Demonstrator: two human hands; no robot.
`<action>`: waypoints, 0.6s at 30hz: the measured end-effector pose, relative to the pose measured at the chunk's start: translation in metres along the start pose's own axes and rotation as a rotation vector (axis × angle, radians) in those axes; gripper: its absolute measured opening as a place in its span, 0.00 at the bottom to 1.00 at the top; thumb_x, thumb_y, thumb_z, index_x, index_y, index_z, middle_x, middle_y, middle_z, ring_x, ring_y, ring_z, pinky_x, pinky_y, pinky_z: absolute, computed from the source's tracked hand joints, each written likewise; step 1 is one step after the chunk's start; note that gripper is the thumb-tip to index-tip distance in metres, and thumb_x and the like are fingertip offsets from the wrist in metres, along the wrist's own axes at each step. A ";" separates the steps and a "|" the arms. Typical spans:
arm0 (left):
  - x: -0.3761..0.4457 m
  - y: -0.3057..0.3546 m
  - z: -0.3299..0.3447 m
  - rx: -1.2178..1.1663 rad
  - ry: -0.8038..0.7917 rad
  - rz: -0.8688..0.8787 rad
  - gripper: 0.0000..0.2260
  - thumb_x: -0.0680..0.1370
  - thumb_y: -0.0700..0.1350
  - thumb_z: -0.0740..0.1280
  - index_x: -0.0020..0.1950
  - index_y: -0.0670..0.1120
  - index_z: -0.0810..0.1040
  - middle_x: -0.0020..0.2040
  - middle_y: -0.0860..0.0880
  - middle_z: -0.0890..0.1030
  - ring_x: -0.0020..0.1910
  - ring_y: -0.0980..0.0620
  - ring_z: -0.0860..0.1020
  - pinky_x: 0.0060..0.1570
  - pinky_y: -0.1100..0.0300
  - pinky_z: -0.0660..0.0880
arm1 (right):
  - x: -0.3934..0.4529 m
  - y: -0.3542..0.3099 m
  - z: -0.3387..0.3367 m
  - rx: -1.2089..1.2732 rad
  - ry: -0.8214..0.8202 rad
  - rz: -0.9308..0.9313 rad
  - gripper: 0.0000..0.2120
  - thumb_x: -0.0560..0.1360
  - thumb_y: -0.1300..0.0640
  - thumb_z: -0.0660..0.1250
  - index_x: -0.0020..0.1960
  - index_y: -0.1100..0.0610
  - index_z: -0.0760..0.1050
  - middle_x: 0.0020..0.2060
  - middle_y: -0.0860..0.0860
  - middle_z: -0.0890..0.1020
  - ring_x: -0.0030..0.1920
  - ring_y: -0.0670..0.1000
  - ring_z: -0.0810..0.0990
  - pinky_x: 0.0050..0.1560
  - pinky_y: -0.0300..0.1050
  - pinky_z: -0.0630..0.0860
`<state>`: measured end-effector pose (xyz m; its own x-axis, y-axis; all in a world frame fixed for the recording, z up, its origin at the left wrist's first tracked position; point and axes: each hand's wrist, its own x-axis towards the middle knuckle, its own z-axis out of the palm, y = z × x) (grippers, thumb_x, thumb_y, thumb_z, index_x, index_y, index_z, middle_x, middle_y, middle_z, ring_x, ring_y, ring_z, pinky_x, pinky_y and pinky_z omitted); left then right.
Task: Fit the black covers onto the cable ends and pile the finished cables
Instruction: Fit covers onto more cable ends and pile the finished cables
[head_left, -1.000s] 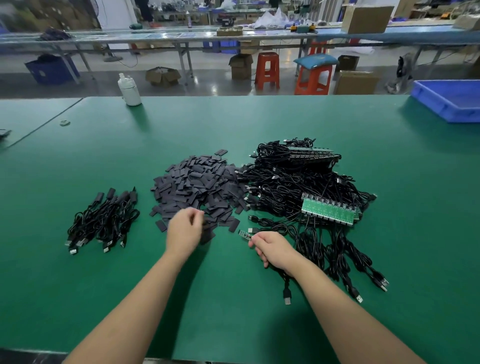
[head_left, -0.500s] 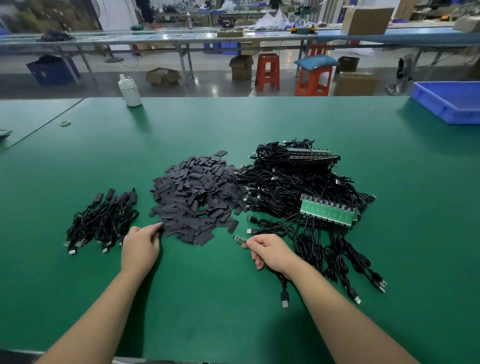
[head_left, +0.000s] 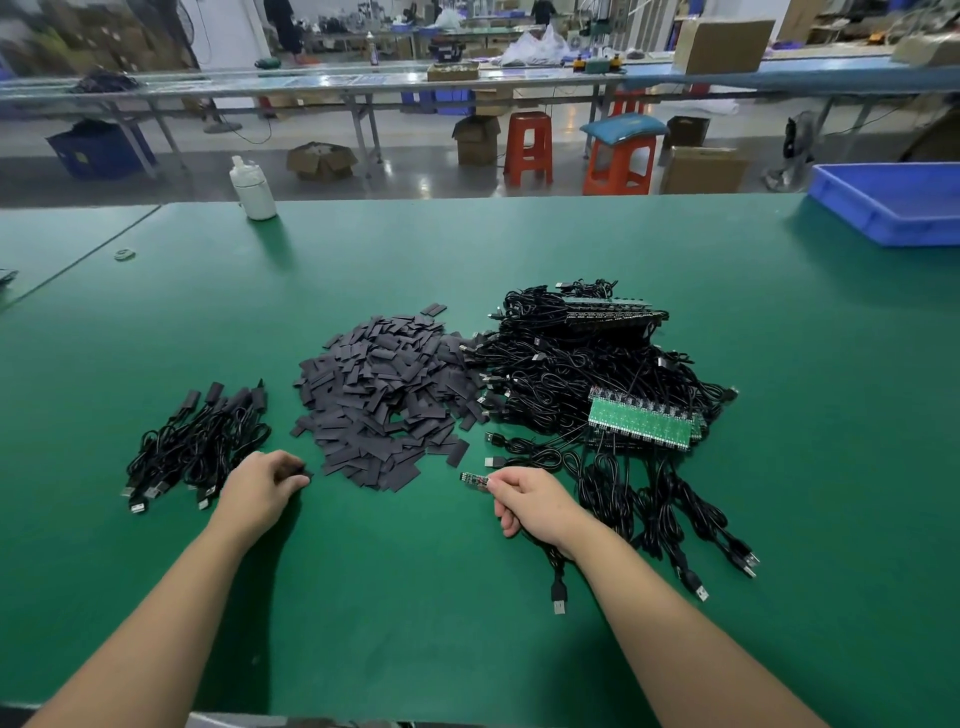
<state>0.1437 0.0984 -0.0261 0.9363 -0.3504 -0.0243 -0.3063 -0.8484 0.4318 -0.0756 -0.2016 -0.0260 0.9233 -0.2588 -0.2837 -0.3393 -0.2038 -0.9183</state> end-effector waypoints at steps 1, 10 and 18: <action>0.000 -0.001 -0.002 -0.005 0.001 -0.017 0.09 0.75 0.46 0.74 0.52 0.45 0.82 0.49 0.45 0.78 0.46 0.47 0.79 0.51 0.51 0.76 | 0.000 0.000 0.000 0.004 0.002 0.003 0.09 0.84 0.54 0.61 0.57 0.52 0.79 0.34 0.48 0.81 0.33 0.45 0.79 0.38 0.39 0.79; 0.001 0.002 -0.009 0.059 -0.120 -0.081 0.13 0.74 0.53 0.74 0.42 0.45 0.77 0.41 0.48 0.79 0.39 0.50 0.78 0.40 0.55 0.76 | -0.001 0.001 0.000 0.023 0.026 0.026 0.09 0.84 0.54 0.60 0.54 0.52 0.79 0.35 0.48 0.80 0.33 0.45 0.78 0.38 0.40 0.79; -0.028 0.064 -0.006 -0.273 -0.030 0.026 0.05 0.76 0.46 0.73 0.42 0.51 0.79 0.37 0.52 0.83 0.26 0.54 0.80 0.33 0.59 0.74 | 0.000 -0.001 -0.007 0.184 0.048 0.099 0.07 0.82 0.53 0.66 0.55 0.56 0.78 0.36 0.49 0.79 0.27 0.43 0.69 0.28 0.36 0.66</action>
<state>0.0987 0.0570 0.0078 0.9220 -0.3856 -0.0352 -0.2685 -0.7022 0.6594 -0.0761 -0.2077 -0.0236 0.8759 -0.3147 -0.3659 -0.3855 -0.0002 -0.9227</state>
